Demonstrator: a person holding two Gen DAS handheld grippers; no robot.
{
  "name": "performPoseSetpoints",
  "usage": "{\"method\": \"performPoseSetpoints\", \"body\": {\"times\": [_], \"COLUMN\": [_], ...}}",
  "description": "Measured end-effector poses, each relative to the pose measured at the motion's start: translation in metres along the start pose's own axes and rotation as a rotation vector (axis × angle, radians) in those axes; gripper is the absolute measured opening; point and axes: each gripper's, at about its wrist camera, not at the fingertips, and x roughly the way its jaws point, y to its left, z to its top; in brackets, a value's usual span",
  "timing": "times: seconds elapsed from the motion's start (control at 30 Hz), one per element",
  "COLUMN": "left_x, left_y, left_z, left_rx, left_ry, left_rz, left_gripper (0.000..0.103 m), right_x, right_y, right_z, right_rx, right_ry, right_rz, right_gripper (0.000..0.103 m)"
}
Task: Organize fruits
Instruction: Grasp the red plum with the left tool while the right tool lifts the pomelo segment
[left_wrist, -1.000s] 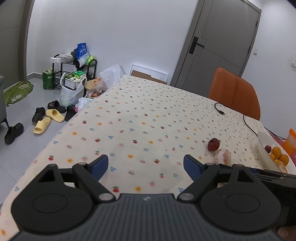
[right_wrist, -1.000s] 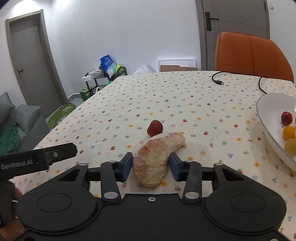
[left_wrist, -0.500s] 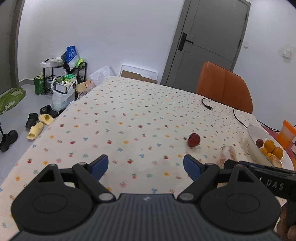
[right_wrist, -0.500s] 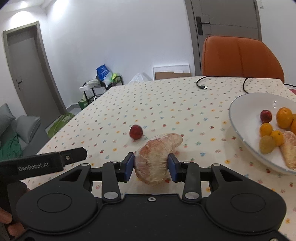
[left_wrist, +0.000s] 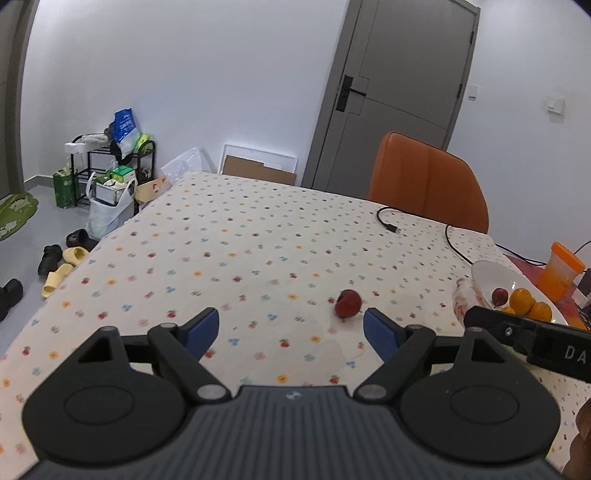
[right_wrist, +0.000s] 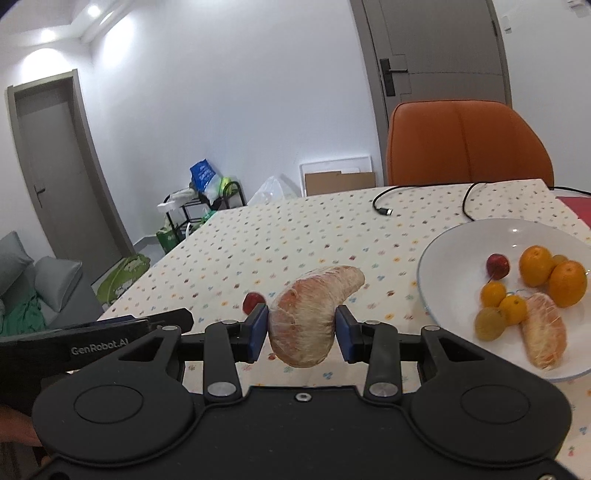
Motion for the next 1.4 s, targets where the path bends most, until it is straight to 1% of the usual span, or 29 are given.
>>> {"method": "performPoseSetpoints", "body": {"times": [0.1,0.2,0.3,0.37,0.5,0.57,0.8,0.87,0.93,1.0,1.07,1.2,1.4], "left_x": [0.005,0.011,0.018,0.023,0.030,0.035,0.052,0.056,0.062,0.068,0.073,0.072,0.062], "left_y": [-0.007,-0.013,-0.019,-0.023,-0.033,-0.037,-0.045,-0.047,-0.050,-0.053,-0.052,-0.052,-0.063], "left_z": [0.002,0.005,0.007,0.009,0.010,0.011,0.011,0.011,0.010,0.009,0.007,0.007,0.009], "left_rx": [0.012,0.020,0.027,0.036,0.055,0.060,0.071,0.075,0.083,0.098,0.086,0.081,0.088], "left_ry": [-0.002,0.001,0.006,0.008,0.011,0.017,0.042,0.047,0.055,0.073,0.087,0.080,0.053], "left_rz": [-0.008,-0.014,-0.020,-0.026,-0.036,-0.042,-0.042,-0.041,-0.036,-0.024,-0.019,-0.017,-0.051], "left_gripper": [0.084,0.081,0.075,0.069,0.064,0.060,0.053,0.046,0.043,0.033,0.021,0.021,0.021], "right_x": [-0.002,-0.004,-0.007,-0.008,-0.010,-0.010,-0.012,-0.011,-0.012,-0.013,-0.014,-0.018,-0.030], "right_y": [-0.007,-0.013,-0.020,-0.024,-0.033,-0.038,-0.052,-0.056,-0.059,-0.062,-0.065,-0.071,-0.081], "right_z": [0.002,0.004,0.005,0.005,0.007,0.007,0.009,0.010,0.010,0.010,0.009,0.007,0.005], "right_rx": [0.009,0.015,0.025,0.030,0.046,0.052,0.071,0.077,0.080,0.083,0.089,0.099,0.114], "right_ry": [-0.013,-0.020,-0.028,-0.031,-0.038,-0.041,-0.049,-0.050,-0.052,-0.053,-0.054,-0.056,-0.069], "right_rz": [-0.003,-0.007,-0.012,-0.014,-0.018,-0.019,-0.031,-0.037,-0.039,-0.042,-0.045,-0.058,-0.083], "right_gripper": [0.037,0.037,0.037,0.037,0.037,0.037,0.037,0.037,0.037,0.037,0.037,0.037,0.037]}}
